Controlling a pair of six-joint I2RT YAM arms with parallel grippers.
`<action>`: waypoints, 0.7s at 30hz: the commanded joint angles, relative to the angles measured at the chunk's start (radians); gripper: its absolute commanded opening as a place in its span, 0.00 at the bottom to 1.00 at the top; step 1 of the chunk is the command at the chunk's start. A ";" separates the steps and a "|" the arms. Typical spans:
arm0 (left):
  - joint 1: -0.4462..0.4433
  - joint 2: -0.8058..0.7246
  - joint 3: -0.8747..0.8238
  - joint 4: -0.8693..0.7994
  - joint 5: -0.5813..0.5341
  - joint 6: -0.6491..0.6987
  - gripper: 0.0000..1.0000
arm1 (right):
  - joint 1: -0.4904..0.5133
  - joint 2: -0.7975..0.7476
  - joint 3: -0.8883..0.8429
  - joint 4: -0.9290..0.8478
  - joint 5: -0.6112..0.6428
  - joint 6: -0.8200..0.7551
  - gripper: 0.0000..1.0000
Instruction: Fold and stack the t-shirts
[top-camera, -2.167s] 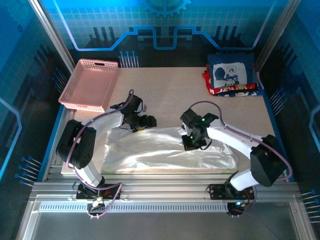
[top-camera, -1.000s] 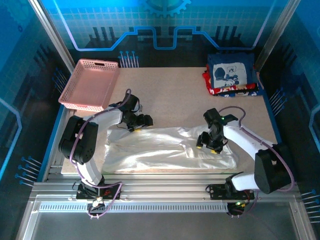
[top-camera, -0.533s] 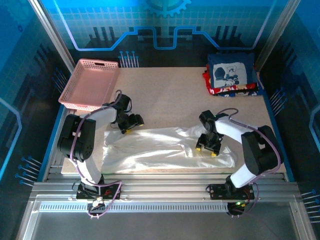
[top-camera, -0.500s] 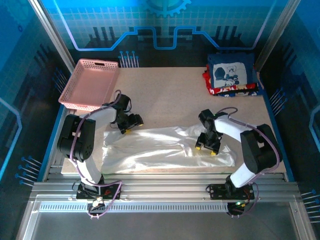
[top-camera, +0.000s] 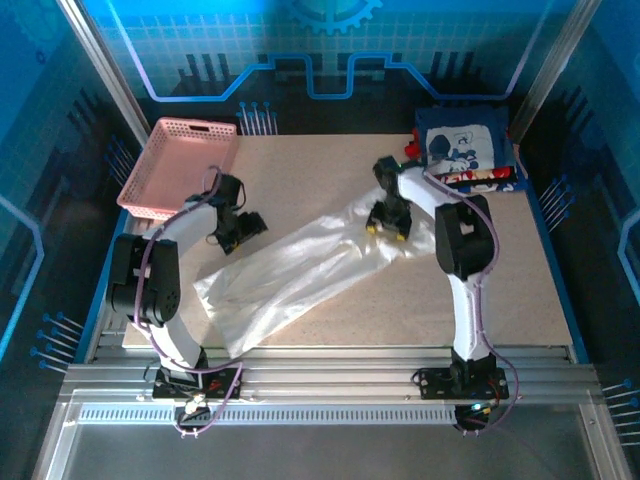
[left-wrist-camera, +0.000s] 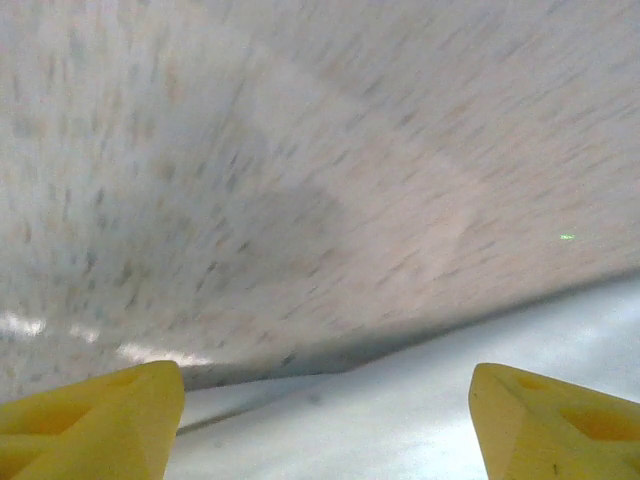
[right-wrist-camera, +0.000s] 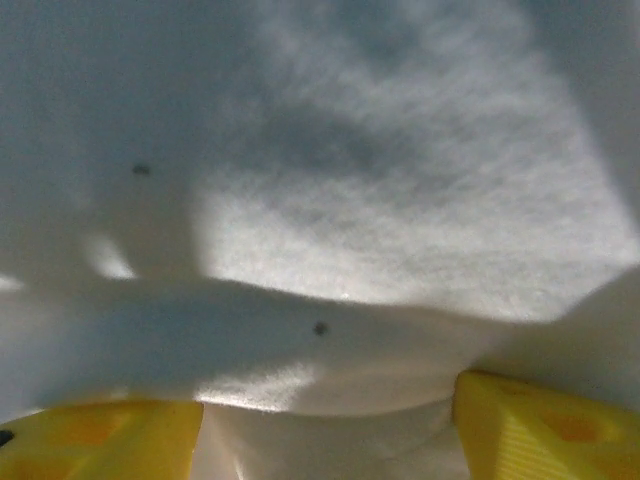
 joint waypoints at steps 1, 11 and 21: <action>0.009 -0.034 0.139 -0.040 -0.001 0.019 0.77 | -0.016 0.225 0.398 -0.072 -0.031 -0.134 0.72; -0.003 -0.178 0.152 -0.038 0.087 0.133 0.78 | 0.018 0.068 0.655 0.078 -0.168 -0.343 0.84; -0.010 -0.172 -0.053 -0.065 0.156 0.154 0.77 | 0.035 -0.335 0.093 0.140 -0.165 -0.214 0.85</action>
